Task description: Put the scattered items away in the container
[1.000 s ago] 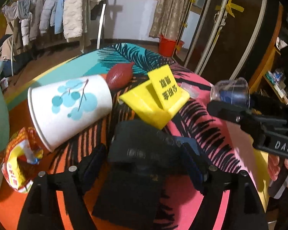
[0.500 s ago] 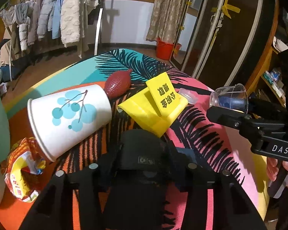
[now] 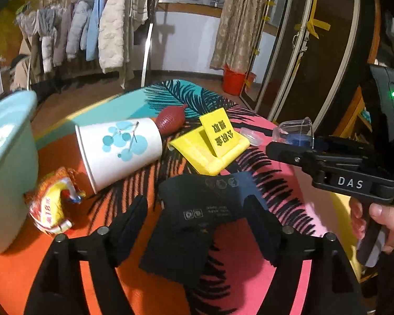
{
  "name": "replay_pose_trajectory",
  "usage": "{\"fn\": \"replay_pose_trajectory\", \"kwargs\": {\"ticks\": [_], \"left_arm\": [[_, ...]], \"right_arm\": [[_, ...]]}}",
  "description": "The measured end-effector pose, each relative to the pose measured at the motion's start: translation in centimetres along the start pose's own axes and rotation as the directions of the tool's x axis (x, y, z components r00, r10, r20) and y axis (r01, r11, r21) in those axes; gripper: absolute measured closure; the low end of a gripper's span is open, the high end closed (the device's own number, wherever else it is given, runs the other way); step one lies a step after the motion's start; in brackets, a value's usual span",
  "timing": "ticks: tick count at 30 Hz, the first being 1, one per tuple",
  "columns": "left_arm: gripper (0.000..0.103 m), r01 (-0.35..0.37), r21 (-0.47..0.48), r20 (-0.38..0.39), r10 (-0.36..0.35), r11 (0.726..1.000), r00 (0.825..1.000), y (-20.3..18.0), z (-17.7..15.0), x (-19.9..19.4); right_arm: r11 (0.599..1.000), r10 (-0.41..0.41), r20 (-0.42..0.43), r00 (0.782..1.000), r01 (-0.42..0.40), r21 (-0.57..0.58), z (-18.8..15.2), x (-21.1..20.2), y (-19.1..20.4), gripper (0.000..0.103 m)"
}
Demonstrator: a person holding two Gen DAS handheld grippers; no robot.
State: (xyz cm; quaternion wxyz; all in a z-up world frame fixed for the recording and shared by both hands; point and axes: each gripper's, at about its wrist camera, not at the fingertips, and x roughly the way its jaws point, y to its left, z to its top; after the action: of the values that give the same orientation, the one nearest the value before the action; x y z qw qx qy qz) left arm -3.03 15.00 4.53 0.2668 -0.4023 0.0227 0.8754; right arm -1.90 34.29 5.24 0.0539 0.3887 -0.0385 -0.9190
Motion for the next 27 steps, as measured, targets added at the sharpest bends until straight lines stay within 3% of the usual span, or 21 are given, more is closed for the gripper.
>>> {"fn": "replay_pose_trajectory", "kwargs": {"ticks": [6,11,24,27], "left_arm": [[0.023,0.052,-0.049,-0.04,-0.054,0.997,0.998,-0.1,-0.6,1.0],[0.02,0.053,-0.076,-0.067,-0.058,0.996,0.996,0.0,-0.6,2.3],[0.015,0.092,-0.09,-0.031,-0.095,0.992,0.995,0.0,0.7,3.7],[0.027,0.087,-0.074,-0.023,-0.089,0.994,0.996,-0.2,0.8,3.8]], "right_arm": [[1.0,0.003,0.007,1.0,-0.003,-0.001,0.1,-0.2,0.2,0.043],[1.0,0.005,0.008,1.0,-0.005,0.002,0.1,-0.4,0.1,0.043],[1.0,0.007,0.012,1.0,-0.007,0.014,0.0,-0.5,-0.4,0.043],[1.0,0.006,0.011,1.0,-0.006,0.015,0.0,-0.5,-0.6,0.043]]}}
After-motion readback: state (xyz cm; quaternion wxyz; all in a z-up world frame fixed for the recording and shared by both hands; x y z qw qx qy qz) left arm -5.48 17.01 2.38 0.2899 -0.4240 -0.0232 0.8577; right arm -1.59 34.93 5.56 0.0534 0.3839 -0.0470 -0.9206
